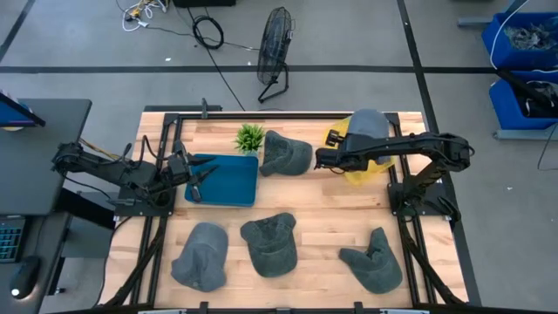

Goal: Pick & Place hat
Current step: Put the right gray cap into the yellow bin, then put the gray cap into the yellow bin

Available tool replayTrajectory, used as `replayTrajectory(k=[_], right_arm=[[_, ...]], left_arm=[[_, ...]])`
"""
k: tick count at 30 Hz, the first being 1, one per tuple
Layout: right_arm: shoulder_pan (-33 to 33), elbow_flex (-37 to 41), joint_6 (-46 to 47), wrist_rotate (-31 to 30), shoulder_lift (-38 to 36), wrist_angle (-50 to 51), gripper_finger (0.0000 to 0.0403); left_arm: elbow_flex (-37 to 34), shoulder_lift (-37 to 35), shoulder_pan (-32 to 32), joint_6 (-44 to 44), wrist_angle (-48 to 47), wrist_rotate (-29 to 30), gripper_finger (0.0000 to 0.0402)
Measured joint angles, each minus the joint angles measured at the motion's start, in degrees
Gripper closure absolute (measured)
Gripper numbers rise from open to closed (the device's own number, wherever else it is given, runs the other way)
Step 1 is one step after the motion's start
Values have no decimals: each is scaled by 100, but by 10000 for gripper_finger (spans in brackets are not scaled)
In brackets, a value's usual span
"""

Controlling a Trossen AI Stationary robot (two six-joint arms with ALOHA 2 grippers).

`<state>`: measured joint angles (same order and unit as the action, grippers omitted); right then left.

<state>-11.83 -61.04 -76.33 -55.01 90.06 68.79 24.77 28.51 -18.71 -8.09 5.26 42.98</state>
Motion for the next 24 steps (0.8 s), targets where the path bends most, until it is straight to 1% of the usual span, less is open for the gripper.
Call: replayTrajectory(k=[2, 4, 8, 13, 20, 24], right_arm=[[-5, 0, -224, 176, 0, -305, 401], [-21, 0, -170, 191, 0, -560, 401], [-96, 0, 511, 317, 0, -946, 384], [-180, 0, 1145, 363, 0, -769, 351], [-206, 0, 1777, 355, 0, -771, 302], [-197, 0, 2678, 345, 0, -834, 277]], left_arm=[[0, 0, 1, 0, -2, 0, 289], [0, 0, 0, 4, -3, 0, 289], [0, -1, 1, 167, -53, 0, 289], [0, -1, -1, 448, -106, -2, 289], [0, -1, 0, 447, -110, -2, 289], [0, 0, 1, 447, -109, -2, 289]])
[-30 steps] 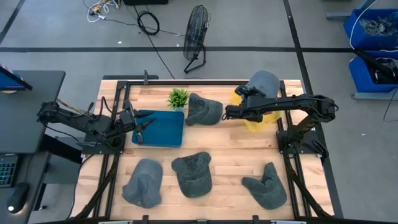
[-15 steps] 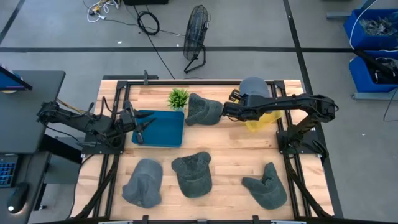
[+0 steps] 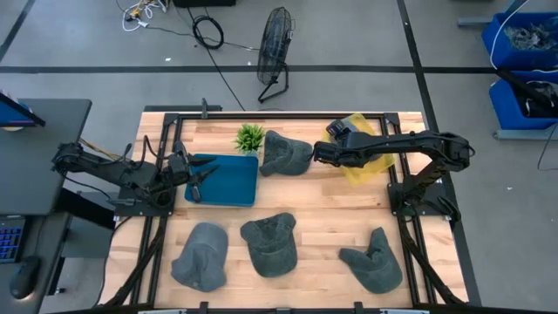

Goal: Pick & Place hat
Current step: Put the gray cap into the yellow bin

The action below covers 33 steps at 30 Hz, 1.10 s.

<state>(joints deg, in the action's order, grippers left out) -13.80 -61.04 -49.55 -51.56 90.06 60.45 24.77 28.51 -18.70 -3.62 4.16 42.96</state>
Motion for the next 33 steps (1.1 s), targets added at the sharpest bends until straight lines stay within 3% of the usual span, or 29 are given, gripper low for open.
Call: replayTrajectory(k=[6, 10, 13, 20, 25, 29, 33], right_arm=[[116, 0, 1640, -308, 0, -78, 260], [337, 0, 1963, -665, -50, -121, 261], [529, -98, 2161, -544, -174, -108, 264], [864, -676, 3140, 630, -583, -252, 264], [854, -789, 4166, 1995, -911, -1262, 264], [824, -789, 4233, 2834, -990, -1753, 263], [824, -789, 4183, 3273, -964, -1899, 263]], left_arm=[[0, -1, 0, -2, 0, 0, 289], [0, -2, 0, -2, 0, 0, 289], [0, 0, -1, -3, 0, 0, 289], [0, -1, -1, -2, 2, 0, 289], [0, -2, -1, -4, 2, 0, 289], [0, -1, -2, -2, 2, 0, 289], [0, 0, -2, -2, 2, 0, 289]])
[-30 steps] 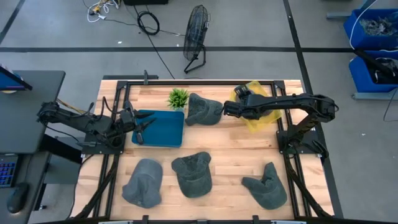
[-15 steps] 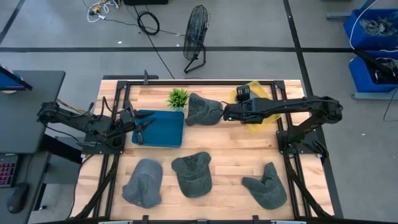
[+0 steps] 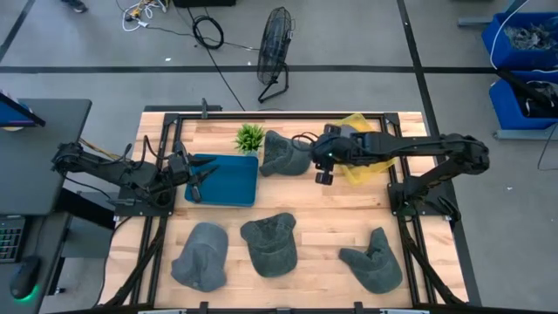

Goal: Pick & Place hat
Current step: Put the gray cap into the yellow bin

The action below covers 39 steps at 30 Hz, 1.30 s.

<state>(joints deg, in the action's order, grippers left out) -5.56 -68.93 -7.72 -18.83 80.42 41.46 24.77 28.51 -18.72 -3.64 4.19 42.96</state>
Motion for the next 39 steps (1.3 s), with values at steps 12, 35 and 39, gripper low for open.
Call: replayTrajectory(k=[12, 35, 39], right_arm=[[0, 0, 279, 197, 64, -83, 263], [-1, 2, 255, 190, 64, -528, 263], [0, 2, 255, 188, 64, -528, 263]], left_arm=[[0, 0, 2, -2, 0, 0, 289], [0, -1, 2, -2, 0, 1, 289], [0, 0, 1, 0, 0, 0, 289]])
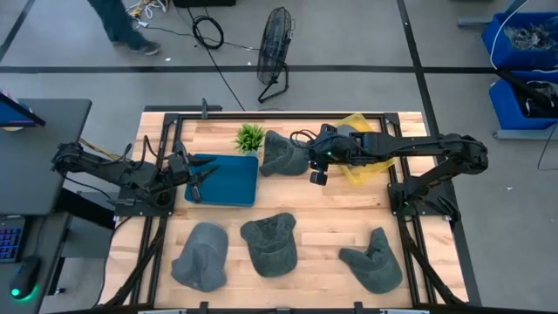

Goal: Pick & Place hat
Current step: Put the gray cap into the yellow bin

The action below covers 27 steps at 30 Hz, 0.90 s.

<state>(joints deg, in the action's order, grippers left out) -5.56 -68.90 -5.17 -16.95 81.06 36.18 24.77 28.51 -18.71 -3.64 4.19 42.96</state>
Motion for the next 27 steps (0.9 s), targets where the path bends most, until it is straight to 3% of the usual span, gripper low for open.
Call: replayTrajectory(k=[22, 27], right_arm=[[2, 4, 24, 6, 0, -601, 263], [9, 4, 375, 467, 0, -674, 263]], left_arm=[[0, 0, 0, -2, 0, 2, 289], [0, -2, 0, -2, 11, 0, 289]])
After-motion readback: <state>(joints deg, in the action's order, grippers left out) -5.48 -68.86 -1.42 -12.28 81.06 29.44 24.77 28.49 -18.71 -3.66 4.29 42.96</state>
